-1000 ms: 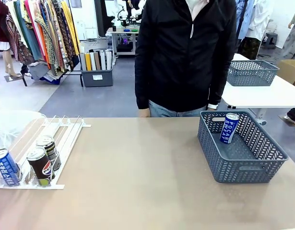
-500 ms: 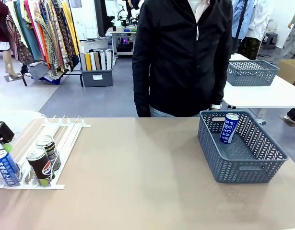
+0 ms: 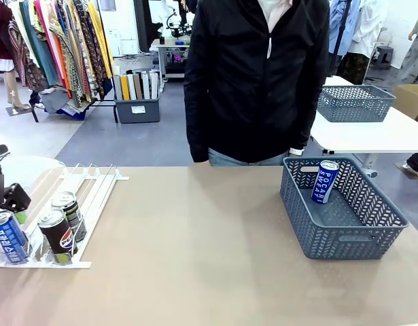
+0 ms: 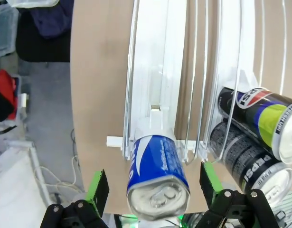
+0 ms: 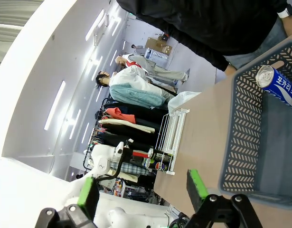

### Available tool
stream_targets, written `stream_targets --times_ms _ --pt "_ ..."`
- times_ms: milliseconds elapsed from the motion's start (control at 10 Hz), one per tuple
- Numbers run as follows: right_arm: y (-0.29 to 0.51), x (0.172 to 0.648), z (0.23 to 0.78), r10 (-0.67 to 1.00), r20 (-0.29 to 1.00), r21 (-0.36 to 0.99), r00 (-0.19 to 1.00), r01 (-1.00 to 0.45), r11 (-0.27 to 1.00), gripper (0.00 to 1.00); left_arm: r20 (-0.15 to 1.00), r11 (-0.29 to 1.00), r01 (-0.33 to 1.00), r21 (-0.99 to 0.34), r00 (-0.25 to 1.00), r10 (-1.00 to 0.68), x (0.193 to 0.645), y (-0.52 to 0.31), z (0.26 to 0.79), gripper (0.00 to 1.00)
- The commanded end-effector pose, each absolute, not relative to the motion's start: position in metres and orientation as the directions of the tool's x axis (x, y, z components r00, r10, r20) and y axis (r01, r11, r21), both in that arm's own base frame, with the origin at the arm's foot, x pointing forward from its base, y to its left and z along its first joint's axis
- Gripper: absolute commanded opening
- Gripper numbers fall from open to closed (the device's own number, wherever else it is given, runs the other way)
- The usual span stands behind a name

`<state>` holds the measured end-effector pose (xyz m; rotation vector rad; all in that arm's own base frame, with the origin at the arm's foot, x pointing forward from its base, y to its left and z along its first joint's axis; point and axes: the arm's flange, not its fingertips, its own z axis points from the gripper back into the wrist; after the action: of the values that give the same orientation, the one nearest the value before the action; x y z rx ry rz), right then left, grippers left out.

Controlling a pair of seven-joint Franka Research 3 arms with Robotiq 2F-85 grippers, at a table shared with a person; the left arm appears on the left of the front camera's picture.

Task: Retrieve and store the cans from the dispenser.
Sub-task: Pick up the last remaining can from one row of the Automatic Can Dispenser and place it in the middle of the table.

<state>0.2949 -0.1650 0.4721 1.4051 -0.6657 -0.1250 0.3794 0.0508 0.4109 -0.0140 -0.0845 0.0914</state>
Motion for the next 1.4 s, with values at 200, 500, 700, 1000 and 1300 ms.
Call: stream_targets --times_ms 200,500,700,1000,1300 --pt "-0.165 0.2957 0.4762 -0.468 0.354 0.935 0.81 -0.305 0.18 1.0 0.017 0.998 -0.063 0.009 0.998 0.063 0.3752 0.0509 0.3969 1.0" --pt "-0.165 0.2957 0.4762 -0.468 0.354 0.935 0.81 -0.305 0.18 1.0 0.001 0.998 -0.062 0.006 0.998 0.062 0.3761 0.0504 0.3971 1.0" --pt "-0.165 0.2957 0.4762 -0.468 0.354 0.935 0.81 -0.305 0.18 1.0 0.006 0.998 -0.064 -0.007 0.998 0.064 0.377 0.0494 0.3961 1.0" --pt "-0.165 0.2957 0.4762 -0.468 0.354 0.935 0.81 -0.305 0.18 1.0 0.01 0.998 -0.063 -0.015 0.998 0.063 0.3775 0.0489 0.3945 0.0" --pt "-0.165 0.2957 0.4762 -0.468 0.354 0.935 0.81 -0.305 0.18 1.0 0.017 0.997 -0.072 -0.026 0.997 0.072 0.3776 0.0496 0.395 0.0"
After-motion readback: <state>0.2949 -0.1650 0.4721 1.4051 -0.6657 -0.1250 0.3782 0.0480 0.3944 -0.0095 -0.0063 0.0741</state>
